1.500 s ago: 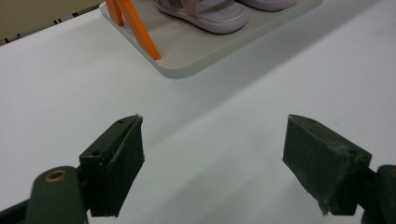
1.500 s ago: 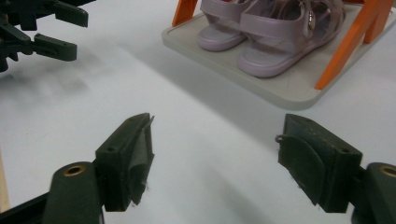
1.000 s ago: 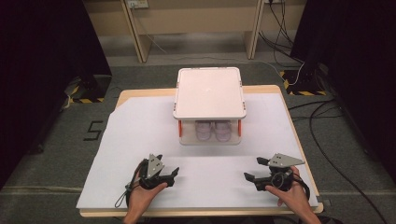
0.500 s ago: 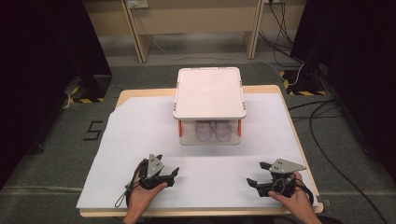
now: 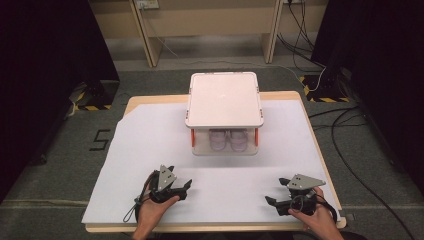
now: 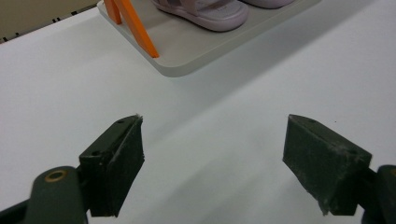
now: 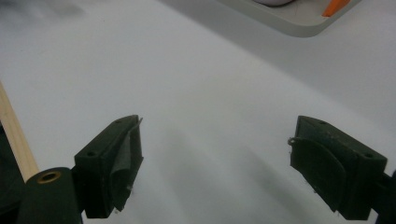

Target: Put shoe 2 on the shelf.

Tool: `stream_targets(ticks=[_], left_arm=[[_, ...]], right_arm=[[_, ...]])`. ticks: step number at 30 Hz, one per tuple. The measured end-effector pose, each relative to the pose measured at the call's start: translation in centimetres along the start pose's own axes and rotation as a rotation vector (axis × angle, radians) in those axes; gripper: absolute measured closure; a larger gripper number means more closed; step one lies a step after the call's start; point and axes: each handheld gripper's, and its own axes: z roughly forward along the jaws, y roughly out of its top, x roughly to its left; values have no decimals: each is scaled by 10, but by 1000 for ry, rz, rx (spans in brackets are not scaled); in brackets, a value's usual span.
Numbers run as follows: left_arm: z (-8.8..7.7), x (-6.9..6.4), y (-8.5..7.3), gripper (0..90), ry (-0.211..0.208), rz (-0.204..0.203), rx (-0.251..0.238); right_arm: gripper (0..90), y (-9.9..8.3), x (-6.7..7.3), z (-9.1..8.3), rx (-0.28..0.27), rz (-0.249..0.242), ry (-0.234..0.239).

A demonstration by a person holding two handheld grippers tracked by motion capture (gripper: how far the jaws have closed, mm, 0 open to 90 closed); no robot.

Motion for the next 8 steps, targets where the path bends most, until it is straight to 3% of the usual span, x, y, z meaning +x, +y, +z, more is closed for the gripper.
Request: stream_targets(ticks=[8], left_arm=[[0, 0, 0, 197, 1, 1, 0]], right_arm=[[171, 0, 0, 1, 7, -9, -4]])
